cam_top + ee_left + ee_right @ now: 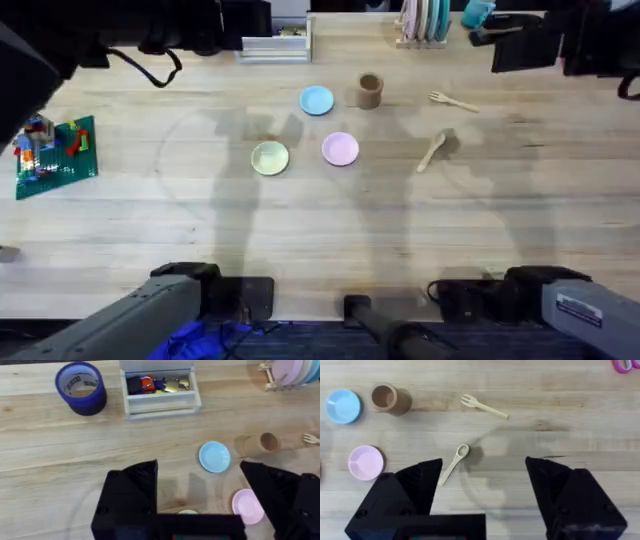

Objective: Pick up a utensil and set it on the pink plate, then put the other utensil in the container.

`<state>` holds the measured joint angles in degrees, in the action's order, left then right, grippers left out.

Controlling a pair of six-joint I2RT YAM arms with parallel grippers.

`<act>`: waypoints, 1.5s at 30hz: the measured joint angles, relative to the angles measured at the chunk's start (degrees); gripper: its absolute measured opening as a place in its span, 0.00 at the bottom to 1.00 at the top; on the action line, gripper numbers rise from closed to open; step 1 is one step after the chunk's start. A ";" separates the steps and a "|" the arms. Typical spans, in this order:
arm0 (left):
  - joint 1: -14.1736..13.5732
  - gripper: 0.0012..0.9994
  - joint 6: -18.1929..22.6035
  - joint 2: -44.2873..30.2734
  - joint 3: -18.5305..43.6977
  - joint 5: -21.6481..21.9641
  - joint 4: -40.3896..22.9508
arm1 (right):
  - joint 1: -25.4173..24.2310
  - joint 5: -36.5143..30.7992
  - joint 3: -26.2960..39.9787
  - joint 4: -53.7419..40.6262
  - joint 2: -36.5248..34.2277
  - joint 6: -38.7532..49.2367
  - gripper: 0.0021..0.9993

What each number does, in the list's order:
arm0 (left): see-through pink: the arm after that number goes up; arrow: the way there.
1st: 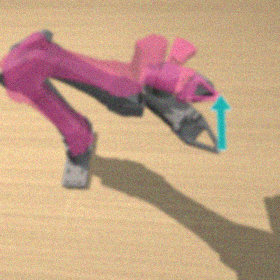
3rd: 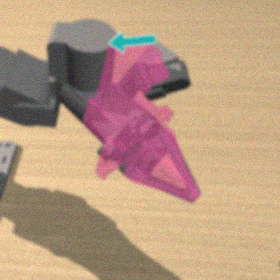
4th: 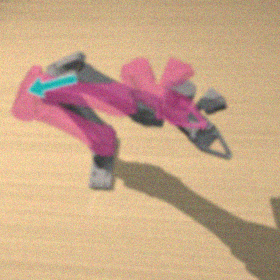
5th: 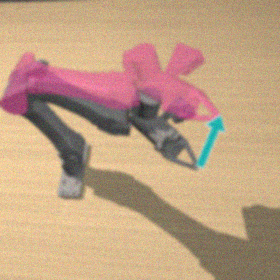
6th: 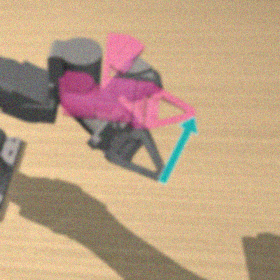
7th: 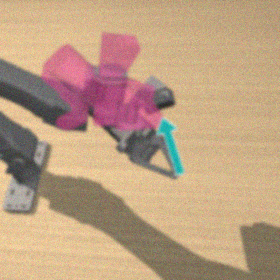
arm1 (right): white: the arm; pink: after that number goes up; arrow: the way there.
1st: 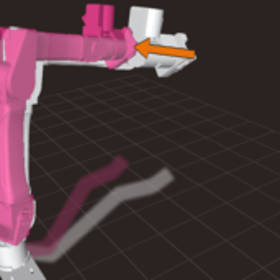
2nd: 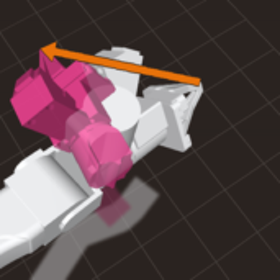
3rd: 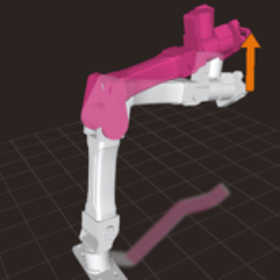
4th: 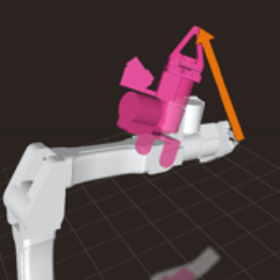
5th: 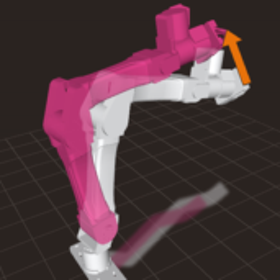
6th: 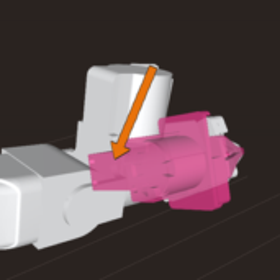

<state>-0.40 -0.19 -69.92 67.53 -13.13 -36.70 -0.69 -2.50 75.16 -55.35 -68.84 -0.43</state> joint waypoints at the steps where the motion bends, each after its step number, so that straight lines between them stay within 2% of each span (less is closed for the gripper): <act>1: -0.01 0.99 0.00 -0.01 0.00 -0.39 0.01 | 0.00 0.06 0.01 0.00 0.00 0.00 1.00; 11: -0.01 0.99 0.00 -0.01 0.00 -1.24 -0.01 | 0.00 0.42 0.01 0.68 -0.02 0.24 1.00; 17: 0.00 0.99 0.00 0.00 0.00 -1.26 -0.03 | 0.00 0.39 0.22 2.98 -1.86 5.68 1.00; 25: -0.01 0.99 0.00 0.01 0.00 -1.26 -0.03 | -0.38 2.79 0.23 8.26 -10.11 13.52 1.00; 30: 0.00 0.99 0.00 -0.01 0.00 -1.26 -0.03 | -3.67 6.51 0.76 12.49 -14.19 15.76 1.00; 34: -0.01 0.99 0.00 0.00 0.00 -1.26 0.08 | -6.15 8.90 3.67 12.74 -19.99 17.94 1.00; 41: -0.01 0.99 0.00 -0.01 0.00 -1.28 1.53 | -6.12 10.47 11.13 13.71 -32.32 22.39 0.99; 45: -0.01 0.99 0.00 -0.01 0.00 -1.29 2.13 | -6.12 10.73 12.12 14.91 -36.48 25.83 1.00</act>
<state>-0.40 -0.19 -69.93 67.53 -14.41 -34.57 -6.81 8.23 87.29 -40.45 -105.32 25.41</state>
